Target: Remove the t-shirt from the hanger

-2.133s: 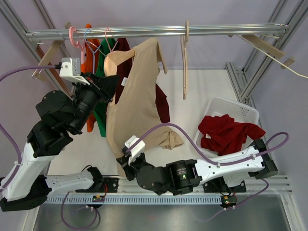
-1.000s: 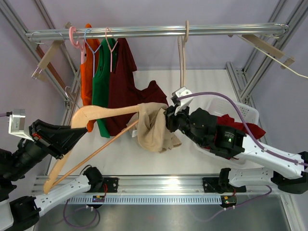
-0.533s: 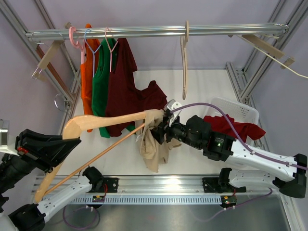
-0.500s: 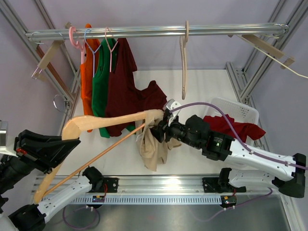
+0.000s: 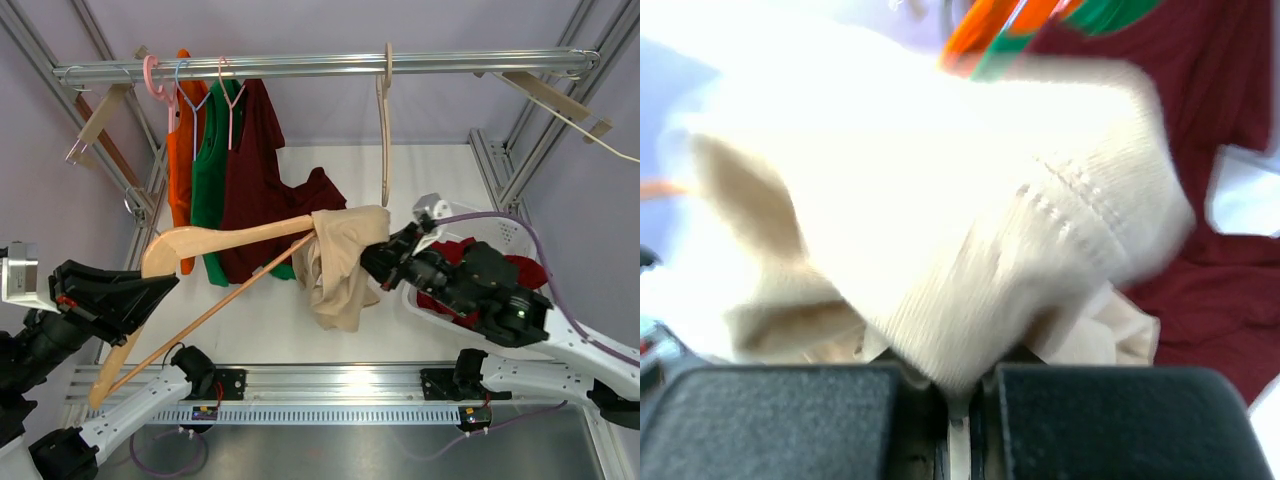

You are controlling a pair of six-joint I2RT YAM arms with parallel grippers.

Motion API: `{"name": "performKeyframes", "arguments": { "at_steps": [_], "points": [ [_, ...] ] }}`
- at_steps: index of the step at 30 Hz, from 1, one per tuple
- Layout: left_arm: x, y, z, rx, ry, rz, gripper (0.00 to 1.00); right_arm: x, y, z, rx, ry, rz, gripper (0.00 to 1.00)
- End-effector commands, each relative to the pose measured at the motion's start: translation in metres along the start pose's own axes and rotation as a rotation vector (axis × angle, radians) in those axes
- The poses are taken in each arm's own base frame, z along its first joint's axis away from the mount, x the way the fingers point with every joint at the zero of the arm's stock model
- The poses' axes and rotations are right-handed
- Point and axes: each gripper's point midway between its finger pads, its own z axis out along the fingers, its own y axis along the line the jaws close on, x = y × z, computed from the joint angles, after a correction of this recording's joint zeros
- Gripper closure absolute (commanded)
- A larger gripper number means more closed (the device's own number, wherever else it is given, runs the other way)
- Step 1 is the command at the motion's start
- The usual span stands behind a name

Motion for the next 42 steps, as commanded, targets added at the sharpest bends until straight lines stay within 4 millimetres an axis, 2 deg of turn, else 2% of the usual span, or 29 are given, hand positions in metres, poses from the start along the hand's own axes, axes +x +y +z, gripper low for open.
{"name": "performKeyframes", "arguments": {
  "at_steps": [1, 4, 5, 7, 8, 9, 10, 13, 14, 16, 17, 20, 21, 22, 23, 25, 26, 27, 28, 29, 31, 32, 34, 35, 36, 37, 39, 40, 42],
  "points": [
    [-0.016, 0.011, 0.004, -0.053, -0.078, 0.059, 1.00, -0.049, -0.028, -0.039, 0.195, -0.076, 0.076, 1.00],
    [-0.019, 0.012, 0.002, -0.062, -0.086, 0.079, 1.00, -0.078, -0.052, -0.073, 0.338, -0.115, 0.070, 1.00],
    [-0.019, 0.018, 0.001, -0.095, -0.086, 0.094, 1.00, -0.103, -0.050, -0.087, 0.332, -0.150, 0.074, 1.00],
    [-0.019, 0.023, 0.000, -0.121, -0.086, 0.107, 1.00, -0.130, -0.046, -0.093, 0.333, -0.180, 0.067, 1.00],
    [-0.019, 0.028, 0.001, -0.141, -0.089, 0.114, 1.00, -0.166, -0.041, -0.112, 0.325, -0.229, 0.072, 1.00],
    [-0.019, 0.030, 0.003, -0.149, -0.086, 0.116, 1.00, -0.172, -0.045, -0.102, 0.374, -0.205, 0.031, 1.00],
    [-0.017, 0.033, 0.008, -0.158, -0.073, 0.121, 1.00, -0.204, -0.047, -0.120, 0.404, -0.251, 0.031, 1.00],
    [-0.014, 0.036, 0.016, -0.168, -0.052, 0.124, 1.00, -0.225, -0.075, -0.113, 0.637, -0.230, -0.077, 1.00],
    [-0.012, 0.038, 0.018, -0.171, -0.044, 0.128, 1.00, -0.248, -0.077, -0.125, 0.668, -0.286, -0.071, 1.00],
    [-0.010, 0.040, 0.022, -0.174, -0.032, 0.129, 1.00, -0.263, -0.086, -0.125, 0.764, -0.290, -0.159, 1.00],
    [-0.009, 0.040, 0.025, -0.173, -0.025, 0.131, 1.00, -0.286, -0.086, -0.134, 0.784, -0.367, -0.143, 1.00],
    [-0.008, 0.039, 0.031, -0.161, -0.010, 0.136, 1.00, -0.308, -0.099, -0.144, 0.944, -0.389, -0.253, 1.00],
    [-0.007, 0.039, 0.033, -0.157, -0.002, 0.135, 1.00, -0.307, -0.103, -0.143, 0.979, -0.364, -0.297, 1.00],
    [-0.006, 0.039, 0.034, -0.153, 0.004, 0.136, 1.00, -0.304, -0.106, -0.142, 0.991, -0.359, -0.305, 1.00],
    [-0.004, 0.039, 0.037, -0.149, 0.011, 0.134, 1.00, -0.285, -0.112, -0.127, 0.985, -0.295, -0.354, 1.00],
    [0.002, 0.042, 0.040, -0.154, 0.025, 0.128, 1.00, -0.268, -0.136, -0.137, 1.058, -0.307, -0.294, 1.00],
    [0.004, 0.042, 0.041, -0.152, 0.026, 0.124, 1.00, -0.230, -0.155, -0.118, 1.052, -0.196, -0.320, 1.00],
    [0.006, 0.042, 0.041, -0.147, 0.027, 0.120, 1.00, -0.224, -0.181, -0.143, 1.165, -0.245, -0.239, 1.00],
    [0.012, 0.044, 0.045, -0.143, 0.044, 0.104, 1.00, -0.206, -0.196, -0.145, 1.189, -0.228, -0.203, 1.00],
    [0.013, 0.041, 0.046, -0.128, 0.038, 0.097, 1.00, -0.163, -0.224, -0.139, 1.222, -0.151, -0.168, 1.00],
    [0.020, 0.040, 0.050, -0.109, 0.054, 0.077, 1.00, -0.141, -0.234, -0.163, 1.262, -0.245, -0.062, 1.00],
    [0.019, 0.040, 0.052, -0.105, 0.049, 0.076, 1.00, -0.101, -0.252, -0.167, 1.317, -0.198, -0.028, 1.00],
    [0.020, 0.041, 0.056, -0.104, 0.051, 0.076, 1.00, -0.076, -0.254, -0.182, 1.356, -0.259, 0.056, 1.00],
    [0.020, 0.041, 0.058, -0.103, 0.057, 0.076, 1.00, -0.043, -0.266, -0.190, 1.419, -0.218, 0.069, 1.00],
    [0.021, 0.042, 0.061, -0.105, 0.062, 0.078, 1.00, -0.034, -0.267, -0.198, 1.443, -0.263, 0.119, 1.00],
    [0.021, 0.043, 0.063, -0.111, 0.067, 0.077, 1.00, -0.002, -0.277, -0.206, 1.497, -0.223, 0.132, 1.00],
    [0.024, 0.047, 0.067, -0.122, 0.075, 0.076, 1.00, 0.022, -0.283, -0.221, 1.570, -0.290, 0.198, 1.00],
    [0.026, 0.050, 0.069, -0.133, 0.082, 0.076, 1.00, 0.050, -0.289, -0.228, 1.607, -0.255, 0.216, 1.00],
    [0.030, 0.056, 0.074, -0.158, 0.094, 0.071, 1.00, 0.076, -0.293, -0.228, 1.608, -0.281, 0.303, 1.00]
  ]
}}
